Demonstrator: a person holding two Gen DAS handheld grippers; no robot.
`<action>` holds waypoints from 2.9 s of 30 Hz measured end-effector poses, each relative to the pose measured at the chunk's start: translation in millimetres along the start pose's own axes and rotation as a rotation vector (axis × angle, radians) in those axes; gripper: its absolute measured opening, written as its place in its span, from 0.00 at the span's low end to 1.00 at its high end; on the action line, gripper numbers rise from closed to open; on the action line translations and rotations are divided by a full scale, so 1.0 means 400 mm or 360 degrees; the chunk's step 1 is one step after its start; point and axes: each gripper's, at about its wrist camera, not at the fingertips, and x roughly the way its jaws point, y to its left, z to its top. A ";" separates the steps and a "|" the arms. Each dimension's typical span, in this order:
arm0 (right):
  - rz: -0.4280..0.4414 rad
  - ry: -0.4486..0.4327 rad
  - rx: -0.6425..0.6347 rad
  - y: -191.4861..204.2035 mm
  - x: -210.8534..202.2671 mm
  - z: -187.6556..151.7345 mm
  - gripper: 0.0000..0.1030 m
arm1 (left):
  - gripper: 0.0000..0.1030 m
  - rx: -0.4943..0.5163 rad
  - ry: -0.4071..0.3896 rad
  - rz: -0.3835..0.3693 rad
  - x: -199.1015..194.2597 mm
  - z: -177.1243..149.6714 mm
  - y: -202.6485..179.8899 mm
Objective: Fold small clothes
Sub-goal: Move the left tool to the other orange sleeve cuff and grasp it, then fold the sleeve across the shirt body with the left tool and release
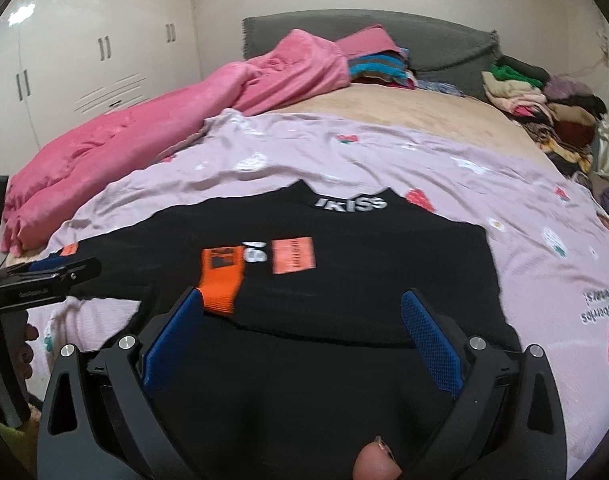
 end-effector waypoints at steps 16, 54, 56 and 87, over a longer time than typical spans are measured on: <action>0.0192 -0.0004 -0.0239 0.226 0.038 0.043 0.96 | 0.91 -0.0159 -0.0085 0.0281 -0.051 0.011 0.178; 0.0304 -0.0033 -0.0172 0.261 0.012 0.033 0.96 | 0.12 -0.0785 -0.0199 -0.0009 -0.104 -0.037 0.467; 0.0278 -0.0046 -0.0145 0.233 0.002 0.033 0.96 | 0.11 -0.0722 -0.0253 -0.0023 -0.127 -0.019 0.428; -0.0066 -0.0133 0.0349 -0.207 -0.107 -0.041 0.96 | 0.09 -0.0159 -0.0298 -0.0359 -0.165 0.126 -0.079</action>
